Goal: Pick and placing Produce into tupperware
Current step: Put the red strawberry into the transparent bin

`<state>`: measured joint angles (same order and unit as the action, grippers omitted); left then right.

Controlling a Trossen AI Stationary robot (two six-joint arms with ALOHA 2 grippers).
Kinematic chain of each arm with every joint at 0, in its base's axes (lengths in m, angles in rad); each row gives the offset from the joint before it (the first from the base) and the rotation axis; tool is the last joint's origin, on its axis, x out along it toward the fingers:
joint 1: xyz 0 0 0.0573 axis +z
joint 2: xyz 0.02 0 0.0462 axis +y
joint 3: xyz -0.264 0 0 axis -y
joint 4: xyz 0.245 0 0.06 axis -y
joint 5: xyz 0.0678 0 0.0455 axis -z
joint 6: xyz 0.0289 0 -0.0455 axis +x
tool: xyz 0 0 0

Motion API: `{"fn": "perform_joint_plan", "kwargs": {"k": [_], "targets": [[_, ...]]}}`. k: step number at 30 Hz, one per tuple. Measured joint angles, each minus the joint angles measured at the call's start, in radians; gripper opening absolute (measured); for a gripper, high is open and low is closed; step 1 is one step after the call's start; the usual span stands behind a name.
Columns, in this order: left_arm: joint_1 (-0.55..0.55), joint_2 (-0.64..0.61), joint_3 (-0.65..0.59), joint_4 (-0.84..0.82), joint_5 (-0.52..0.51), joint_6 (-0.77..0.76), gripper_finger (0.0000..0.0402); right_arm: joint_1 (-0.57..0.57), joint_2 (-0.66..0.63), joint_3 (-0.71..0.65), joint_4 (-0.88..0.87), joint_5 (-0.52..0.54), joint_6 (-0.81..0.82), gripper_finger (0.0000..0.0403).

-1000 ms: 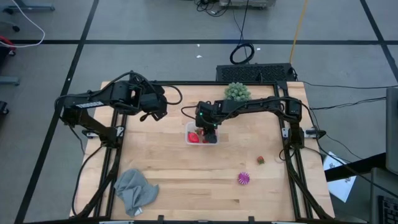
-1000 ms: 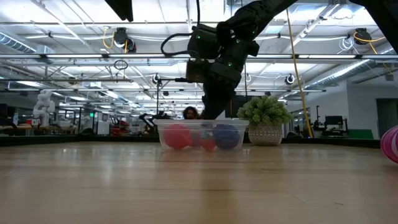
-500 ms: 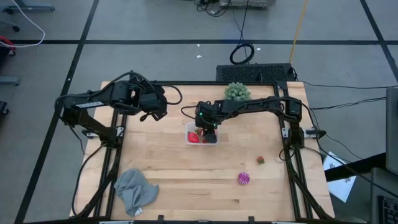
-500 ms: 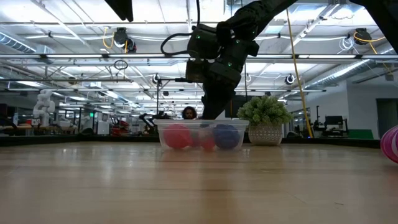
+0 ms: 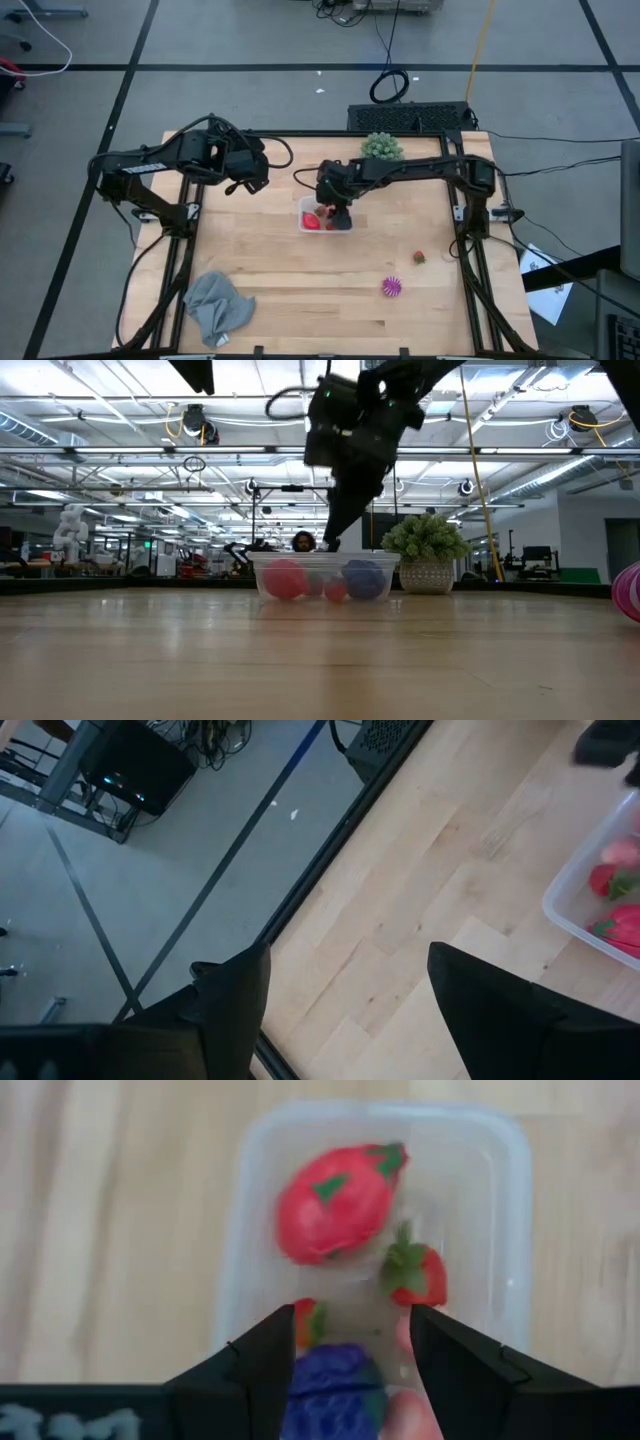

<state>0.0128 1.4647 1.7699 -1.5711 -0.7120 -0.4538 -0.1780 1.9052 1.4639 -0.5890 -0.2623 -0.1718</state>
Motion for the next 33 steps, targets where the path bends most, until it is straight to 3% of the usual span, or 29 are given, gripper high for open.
{"fn": "perform_joint_plan", "kwargs": {"k": [8, 12, 17, 24, 33], "targets": [[0.000, 0.000, 0.000, 0.000, 0.014, -0.009, 0.0278, 0.101, -0.221, 0.000, -0.267, -0.001, 0.079, 0.0189], [-0.001, 0.000, 0.000, 0.000, 0.032, -0.024, 0.0278, 0.190, -0.325, 0.000, -0.473, 0.002, 0.232, 0.0189], [-0.002, 0.000, 0.000, 0.000, 0.032, -0.037, 0.0278, 0.296, -0.391, -0.009, -0.672, 0.083, 0.451, 0.0189], [-0.005, 0.000, 0.000, 0.000, 0.040, -0.053, 0.0278, 0.372, -0.454, -0.157, -0.726, 0.080, 0.616, 0.0190], [-0.008, 0.000, 0.000, 0.000, 0.064, -0.058, 0.0278, 0.365, -0.517, -0.411, -0.722, 0.078, 0.716, 0.0190]]}}
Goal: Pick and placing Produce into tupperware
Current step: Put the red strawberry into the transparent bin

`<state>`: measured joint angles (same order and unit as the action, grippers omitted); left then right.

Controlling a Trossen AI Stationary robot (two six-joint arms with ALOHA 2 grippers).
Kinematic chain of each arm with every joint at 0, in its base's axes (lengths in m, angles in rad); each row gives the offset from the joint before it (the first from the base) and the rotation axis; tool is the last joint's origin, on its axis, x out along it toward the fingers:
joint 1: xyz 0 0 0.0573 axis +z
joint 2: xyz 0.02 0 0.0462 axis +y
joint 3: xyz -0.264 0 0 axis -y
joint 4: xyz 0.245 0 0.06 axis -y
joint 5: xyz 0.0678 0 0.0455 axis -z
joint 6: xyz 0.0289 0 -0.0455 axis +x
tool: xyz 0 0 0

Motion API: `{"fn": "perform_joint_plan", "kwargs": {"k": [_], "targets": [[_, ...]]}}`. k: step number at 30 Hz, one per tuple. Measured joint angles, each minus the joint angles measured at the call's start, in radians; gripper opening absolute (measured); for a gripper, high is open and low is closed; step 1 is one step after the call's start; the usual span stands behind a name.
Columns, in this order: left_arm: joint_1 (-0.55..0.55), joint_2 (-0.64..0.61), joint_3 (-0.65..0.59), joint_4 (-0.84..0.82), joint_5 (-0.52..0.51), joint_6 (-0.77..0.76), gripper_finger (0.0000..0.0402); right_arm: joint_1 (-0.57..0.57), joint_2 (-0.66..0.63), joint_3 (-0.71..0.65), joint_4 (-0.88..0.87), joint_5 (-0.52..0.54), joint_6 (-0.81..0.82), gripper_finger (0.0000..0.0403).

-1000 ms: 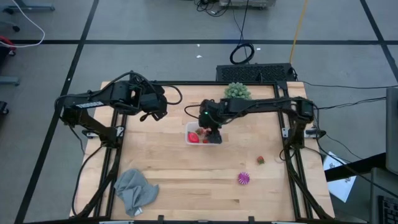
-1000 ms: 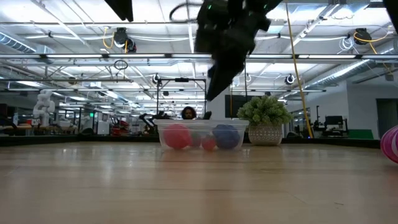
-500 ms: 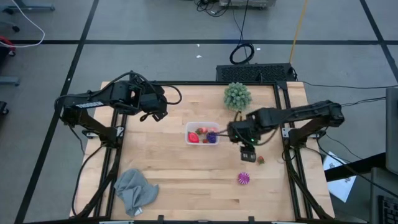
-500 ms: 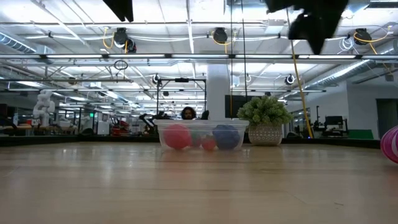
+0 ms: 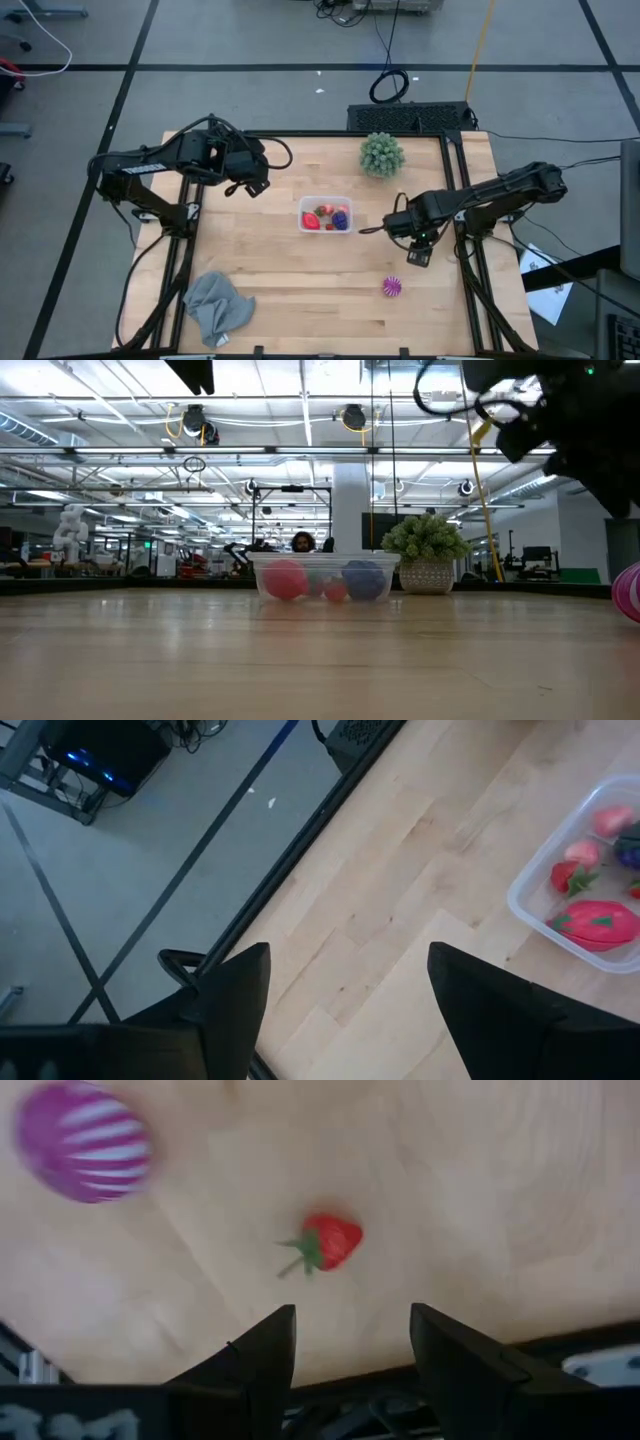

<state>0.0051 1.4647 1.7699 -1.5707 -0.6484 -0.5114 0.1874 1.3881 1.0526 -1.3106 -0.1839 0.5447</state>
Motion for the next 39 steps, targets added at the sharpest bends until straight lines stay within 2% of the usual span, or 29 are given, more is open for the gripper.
{"fn": "perform_joint_plan", "kwargs": {"k": [6, 14, 18, 27, 36, 39], "targets": [[0.000, 0.000, 0.000, 0.000, 0.000, -0.003, 0.0278, -0.039, -0.009, -0.069, 0.008, -0.038, 0.091, 0.0190], [0.000, 0.000, 0.000, 0.000, 0.000, -0.022, 0.0278, -0.092, -0.009, -0.121, 0.202, -0.109, 0.185, 0.0190], [0.000, 0.000, 0.000, 0.000, 0.000, -0.022, 0.0278, -0.115, -0.009, -0.131, 0.229, -0.132, 0.203, 0.0190], [0.000, 0.000, 0.000, 0.000, 0.000, -0.021, 0.0278, -0.129, -0.009, -0.169, 0.226, -0.134, 0.226, 0.0190], [0.000, 0.000, 0.000, 0.000, 0.000, -0.019, 0.0278, -0.090, -0.009, -0.182, 0.215, -0.127, 0.224, 0.0190], [0.000, 0.000, 0.000, 0.000, 0.000, -0.018, 0.0278, -0.072, -0.009, -0.182, 0.215, -0.085, 0.227, 0.0190]]}}
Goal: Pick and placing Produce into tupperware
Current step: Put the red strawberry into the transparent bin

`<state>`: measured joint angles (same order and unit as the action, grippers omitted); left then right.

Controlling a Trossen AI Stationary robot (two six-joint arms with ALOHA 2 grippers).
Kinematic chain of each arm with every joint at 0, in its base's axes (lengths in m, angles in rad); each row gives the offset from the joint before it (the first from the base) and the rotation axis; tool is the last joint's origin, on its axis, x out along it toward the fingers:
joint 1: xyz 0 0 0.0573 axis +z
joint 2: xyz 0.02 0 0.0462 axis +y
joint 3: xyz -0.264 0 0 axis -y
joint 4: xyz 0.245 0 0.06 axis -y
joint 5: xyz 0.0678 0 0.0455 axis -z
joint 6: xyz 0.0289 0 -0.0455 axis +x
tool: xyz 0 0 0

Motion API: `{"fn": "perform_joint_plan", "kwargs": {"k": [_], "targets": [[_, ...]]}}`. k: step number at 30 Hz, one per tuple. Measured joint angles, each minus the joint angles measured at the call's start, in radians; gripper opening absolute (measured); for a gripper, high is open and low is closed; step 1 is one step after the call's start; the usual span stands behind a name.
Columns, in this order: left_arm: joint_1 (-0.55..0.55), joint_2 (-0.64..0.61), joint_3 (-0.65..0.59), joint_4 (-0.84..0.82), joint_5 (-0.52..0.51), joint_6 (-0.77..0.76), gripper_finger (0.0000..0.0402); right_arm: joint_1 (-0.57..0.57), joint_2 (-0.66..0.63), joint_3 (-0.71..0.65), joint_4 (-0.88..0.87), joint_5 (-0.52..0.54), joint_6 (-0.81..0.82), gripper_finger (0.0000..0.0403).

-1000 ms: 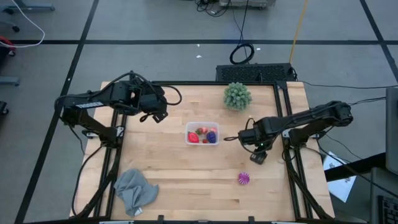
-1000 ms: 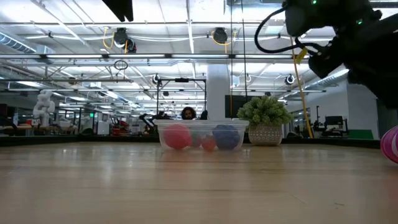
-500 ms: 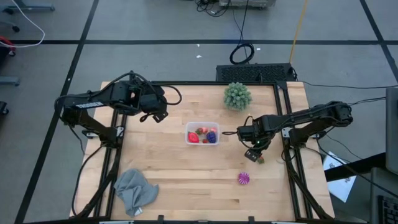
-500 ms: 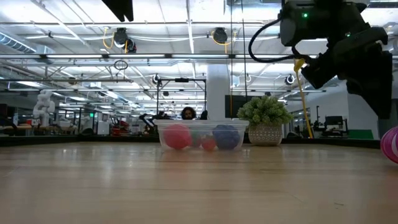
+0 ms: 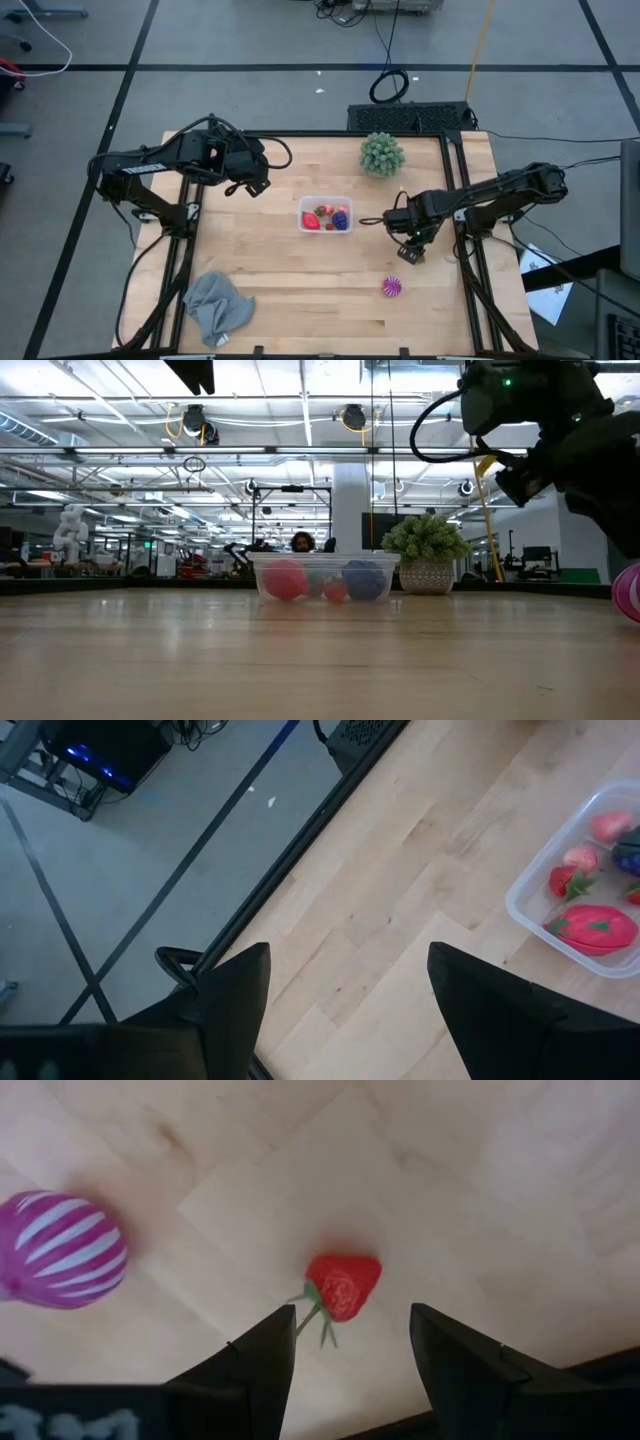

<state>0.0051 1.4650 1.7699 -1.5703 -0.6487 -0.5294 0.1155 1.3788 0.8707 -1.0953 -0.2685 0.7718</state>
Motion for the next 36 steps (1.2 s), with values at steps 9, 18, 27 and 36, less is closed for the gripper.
{"fn": "perform_joint_plan", "kwargs": {"k": [9, 18, 27, 36], "targets": [[0.000, 0.000, 0.000, 0.000, 0.000, 0.000, 0.0278, 0.060, -0.074, 0.000, 0.033, 0.090, 0.092, 0.0190], [-0.001, 0.000, 0.000, 0.000, 0.000, 0.001, 0.0278, 0.122, -0.133, 0.000, 0.046, 0.092, 0.238, 0.0190], [-0.001, 0.000, 0.000, 0.000, 0.000, 0.001, 0.0278, 0.135, -0.134, -0.095, 0.138, 0.051, 0.297, 0.0190], [-0.001, 0.000, 0.000, -0.001, 0.000, -0.002, 0.0278, 0.135, -0.172, -0.178, 0.219, 0.019, 0.331, 0.0190]]}}
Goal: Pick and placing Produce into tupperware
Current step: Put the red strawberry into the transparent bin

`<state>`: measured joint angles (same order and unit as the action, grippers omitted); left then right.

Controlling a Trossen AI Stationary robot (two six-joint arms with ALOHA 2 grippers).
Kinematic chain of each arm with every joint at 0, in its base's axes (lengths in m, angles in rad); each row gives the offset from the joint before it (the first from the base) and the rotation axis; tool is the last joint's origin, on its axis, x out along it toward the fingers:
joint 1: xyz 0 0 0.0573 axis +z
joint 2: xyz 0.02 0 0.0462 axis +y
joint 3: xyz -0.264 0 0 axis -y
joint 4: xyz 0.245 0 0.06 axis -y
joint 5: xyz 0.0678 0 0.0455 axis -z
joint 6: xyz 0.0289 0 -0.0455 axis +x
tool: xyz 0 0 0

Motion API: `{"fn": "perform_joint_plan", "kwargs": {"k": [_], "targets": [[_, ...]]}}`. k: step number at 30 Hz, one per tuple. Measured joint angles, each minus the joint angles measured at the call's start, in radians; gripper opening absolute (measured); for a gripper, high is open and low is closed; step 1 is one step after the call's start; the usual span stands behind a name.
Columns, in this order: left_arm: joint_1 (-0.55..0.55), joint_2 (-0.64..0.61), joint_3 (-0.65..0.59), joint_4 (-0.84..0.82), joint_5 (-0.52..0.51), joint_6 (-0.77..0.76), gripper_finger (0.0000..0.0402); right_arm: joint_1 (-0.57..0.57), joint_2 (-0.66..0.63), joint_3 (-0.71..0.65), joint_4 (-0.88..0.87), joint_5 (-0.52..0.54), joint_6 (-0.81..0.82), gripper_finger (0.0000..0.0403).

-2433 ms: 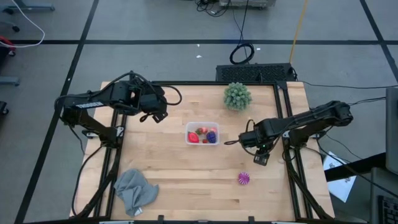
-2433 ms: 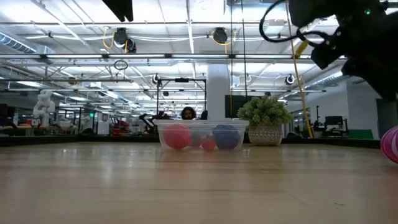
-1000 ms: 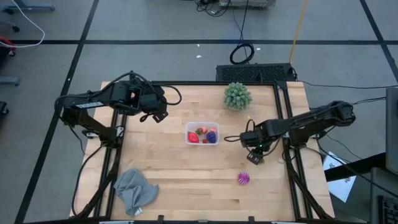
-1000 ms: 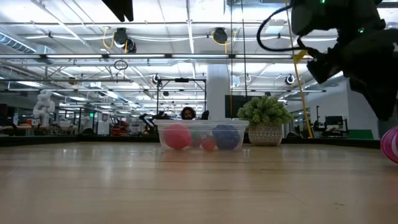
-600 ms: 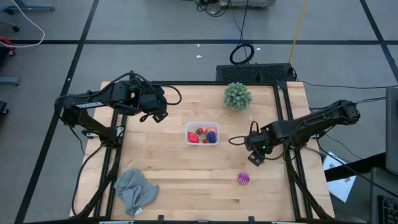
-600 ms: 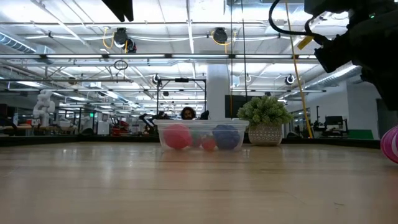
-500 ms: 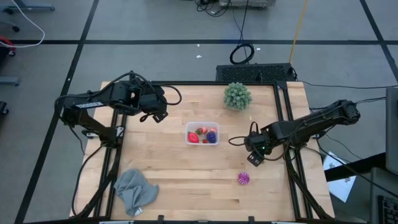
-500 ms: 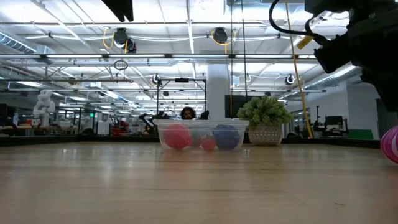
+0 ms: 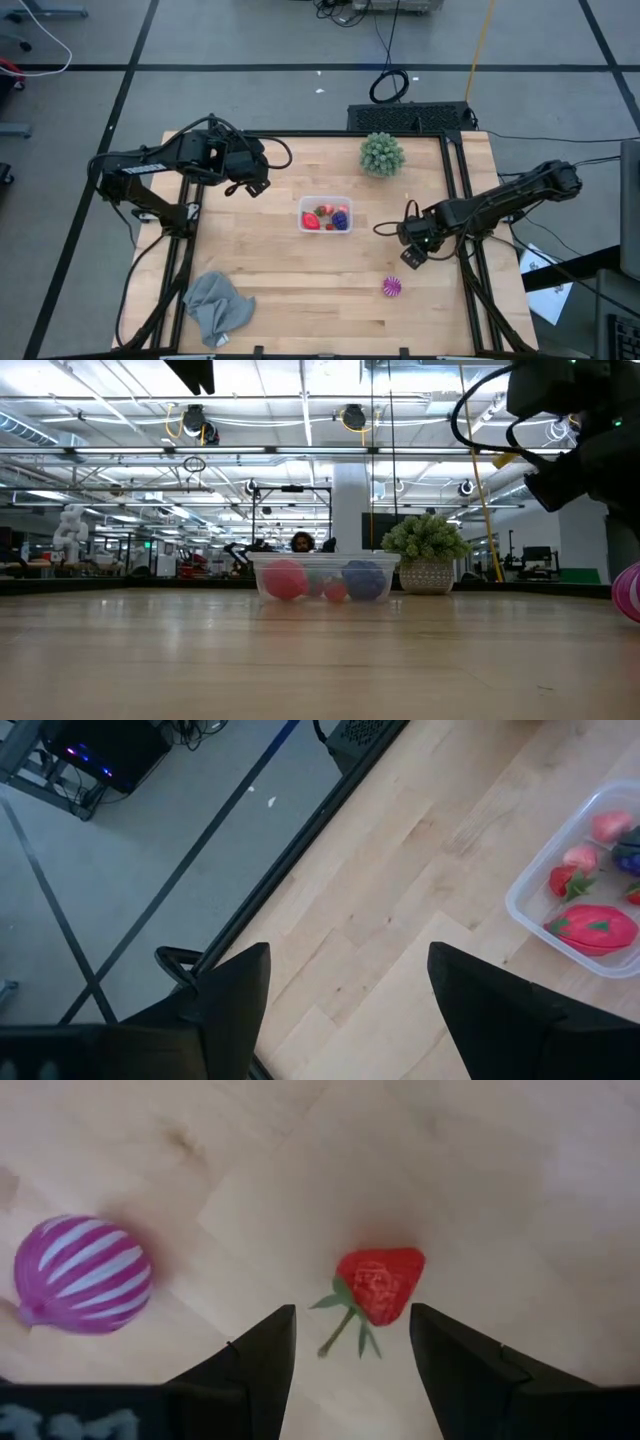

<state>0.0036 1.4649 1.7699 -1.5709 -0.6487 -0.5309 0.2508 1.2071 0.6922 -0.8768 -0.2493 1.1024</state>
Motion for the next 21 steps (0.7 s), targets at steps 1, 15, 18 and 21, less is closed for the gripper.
{"fn": "perform_joint_plan", "kwargs": {"k": [1, 15, 18, 21], "targets": [[0.000, 0.000, 0.000, 0.000, 0.000, -0.001, 0.0278, 0.000, -0.004, -0.010, 0.004, 0.006, 0.006, 0.0190], [0.000, 0.000, 0.000, 0.000, 0.000, -0.001, 0.0278, 0.000, -0.016, -0.159, 0.217, 0.010, 0.016, 0.0190], [0.000, 0.000, 0.000, 0.000, 0.000, -0.001, 0.0278, 0.000, -0.018, -0.166, 0.225, 0.009, 0.015, 0.0190], [0.000, 0.000, 0.000, 0.000, 0.000, -0.001, 0.0278, 0.000, -0.018, -0.167, 0.225, 0.009, 0.014, 0.0190]]}}
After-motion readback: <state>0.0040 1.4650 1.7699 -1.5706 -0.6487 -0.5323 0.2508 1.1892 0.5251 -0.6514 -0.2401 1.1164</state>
